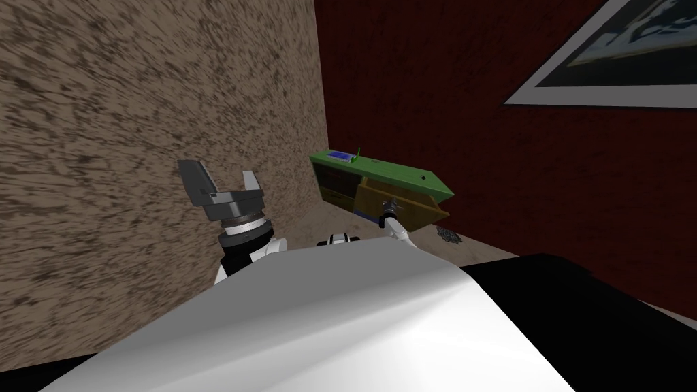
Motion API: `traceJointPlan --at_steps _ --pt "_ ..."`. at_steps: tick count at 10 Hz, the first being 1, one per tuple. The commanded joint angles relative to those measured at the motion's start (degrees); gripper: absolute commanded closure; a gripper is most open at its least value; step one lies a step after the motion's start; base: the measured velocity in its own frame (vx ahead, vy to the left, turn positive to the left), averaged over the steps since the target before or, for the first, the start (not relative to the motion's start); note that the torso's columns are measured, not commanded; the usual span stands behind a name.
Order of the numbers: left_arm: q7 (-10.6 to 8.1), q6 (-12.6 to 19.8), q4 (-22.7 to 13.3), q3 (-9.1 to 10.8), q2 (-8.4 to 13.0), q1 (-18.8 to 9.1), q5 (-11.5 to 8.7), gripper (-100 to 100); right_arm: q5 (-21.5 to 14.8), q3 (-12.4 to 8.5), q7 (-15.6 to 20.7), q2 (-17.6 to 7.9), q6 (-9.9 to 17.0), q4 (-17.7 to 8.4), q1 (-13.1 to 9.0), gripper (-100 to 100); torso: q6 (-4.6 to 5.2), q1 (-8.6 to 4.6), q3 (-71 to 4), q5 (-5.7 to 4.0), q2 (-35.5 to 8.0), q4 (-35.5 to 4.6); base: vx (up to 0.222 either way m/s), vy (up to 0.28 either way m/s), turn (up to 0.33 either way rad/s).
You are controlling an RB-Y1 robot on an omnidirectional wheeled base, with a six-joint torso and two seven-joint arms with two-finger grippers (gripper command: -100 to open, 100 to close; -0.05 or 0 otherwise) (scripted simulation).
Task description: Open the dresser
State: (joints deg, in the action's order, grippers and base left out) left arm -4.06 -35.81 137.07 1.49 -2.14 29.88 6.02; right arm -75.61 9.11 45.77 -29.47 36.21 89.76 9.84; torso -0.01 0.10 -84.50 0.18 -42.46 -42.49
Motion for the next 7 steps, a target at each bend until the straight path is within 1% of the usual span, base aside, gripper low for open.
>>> traceJointPlan --at_steps 1,2,3,4,7 --pt "0.00 0.0 0.0 0.00 0.0 0.0 0.0 0 3.9 -2.0 3.0 -1.7 -2.6 1.7 -0.8 -100 0.03 0.13 0.0 0.12 -0.2 -0.1 0.002 0.066 -0.067" --pt "0.00 0.0 0.0 0.00 0.0 0.0 0.0 0 5.3 -2.6 4.0 -2.3 -3.6 2.2 -1.0 -100 0.04 0.27 0.1 0.24 -0.3 -0.2 -0.006 0.066 -0.071" --pt "0.00 0.0 0.0 0.00 0.0 0.0 0.0 0 4.9 -2.1 3.8 -2.0 -2.9 2.1 0.2 -100 0.08 0.36 0.2 0.36 -0.5 -0.4 0.003 0.026 -0.020" --pt "0.00 0.0 0.0 0.00 0.0 0.0 0.0 0 5.1 -2.1 4.1 -2.0 -3.1 2.1 0.4 0 0.01 0.29 0.2 0.27 -0.5 -0.3 0.000 0.000 0.000" --pt "0.00 0.0 0.0 0.00 0.0 0.0 0.0 0 5.2 -1.7 4.1 -1.7 -3.1 1.6 0.8 0 0.04 0.10 0.0 0.08 -0.1 0.0 0.000 0.000 0.000"
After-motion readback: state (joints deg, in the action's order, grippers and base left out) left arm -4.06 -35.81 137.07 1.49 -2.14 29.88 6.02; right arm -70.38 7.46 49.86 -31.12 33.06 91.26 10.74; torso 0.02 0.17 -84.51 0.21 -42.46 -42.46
